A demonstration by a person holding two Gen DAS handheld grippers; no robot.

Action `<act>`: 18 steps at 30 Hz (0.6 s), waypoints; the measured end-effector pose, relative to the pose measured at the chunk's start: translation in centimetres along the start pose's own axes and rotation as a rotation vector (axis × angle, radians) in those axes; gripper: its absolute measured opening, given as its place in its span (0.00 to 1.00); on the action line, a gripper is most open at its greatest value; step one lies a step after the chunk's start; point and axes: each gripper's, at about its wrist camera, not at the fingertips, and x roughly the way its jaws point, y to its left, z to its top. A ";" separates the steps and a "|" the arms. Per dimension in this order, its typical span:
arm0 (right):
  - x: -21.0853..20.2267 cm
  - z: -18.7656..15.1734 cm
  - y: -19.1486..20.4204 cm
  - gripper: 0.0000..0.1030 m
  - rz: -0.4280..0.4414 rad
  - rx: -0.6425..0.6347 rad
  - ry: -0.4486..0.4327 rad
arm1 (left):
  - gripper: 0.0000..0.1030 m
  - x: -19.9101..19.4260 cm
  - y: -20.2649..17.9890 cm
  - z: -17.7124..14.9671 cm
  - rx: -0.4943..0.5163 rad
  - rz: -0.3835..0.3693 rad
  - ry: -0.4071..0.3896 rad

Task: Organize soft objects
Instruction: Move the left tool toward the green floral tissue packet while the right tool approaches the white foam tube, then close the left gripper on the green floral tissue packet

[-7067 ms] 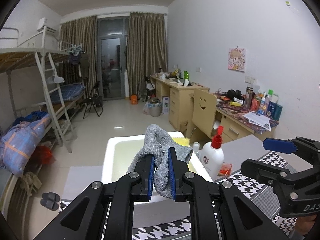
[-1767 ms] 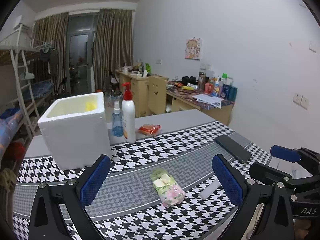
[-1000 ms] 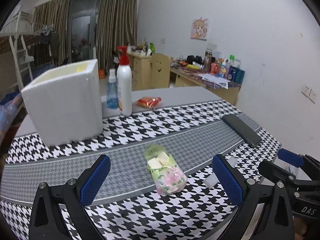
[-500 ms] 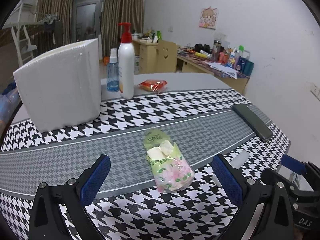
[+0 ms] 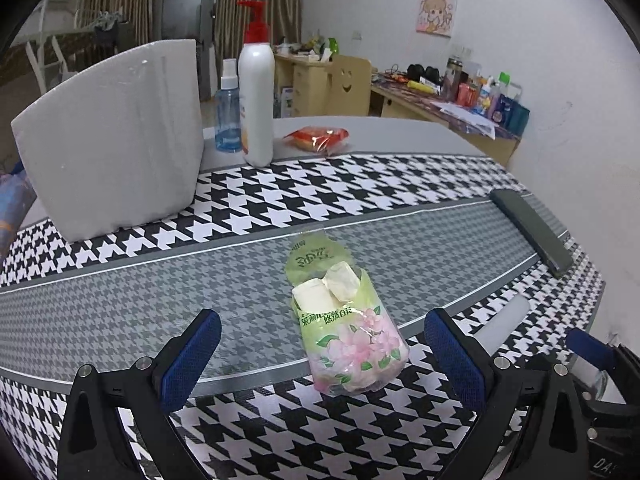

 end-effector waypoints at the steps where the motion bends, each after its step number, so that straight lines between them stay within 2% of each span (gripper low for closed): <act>1: 0.2 0.1 -0.2 0.82 0.002 0.007 0.004 | 0.99 0.2 -0.1 0.0 0.000 0.001 0.005; 6: 0.6 0.1 -0.6 0.82 0.002 0.015 0.009 | 0.96 0.9 -0.4 0.0 0.001 0.005 0.019; 9: 0.6 0.2 -0.8 0.82 0.002 0.022 0.010 | 0.89 1.1 -0.7 0.0 0.005 -0.002 0.034; 11: 0.6 0.1 -0.8 0.82 0.005 0.022 0.010 | 0.81 1.4 -1.1 0.0 0.020 -0.002 0.047; 14: 0.6 0.1 -0.8 0.82 0.005 0.021 0.012 | 0.78 1.9 -1.4 -0.2 0.018 -0.013 0.082; 16: 0.7 0.2 -0.9 0.82 0.006 0.020 0.013 | 0.70 2.4 -1.6 -0.2 0.017 -0.016 0.099; 18: 0.8 0.1 -1.0 0.82 0.005 0.021 0.014 | 0.67 2.7 -1.6 -0.3 0.015 -0.020 0.113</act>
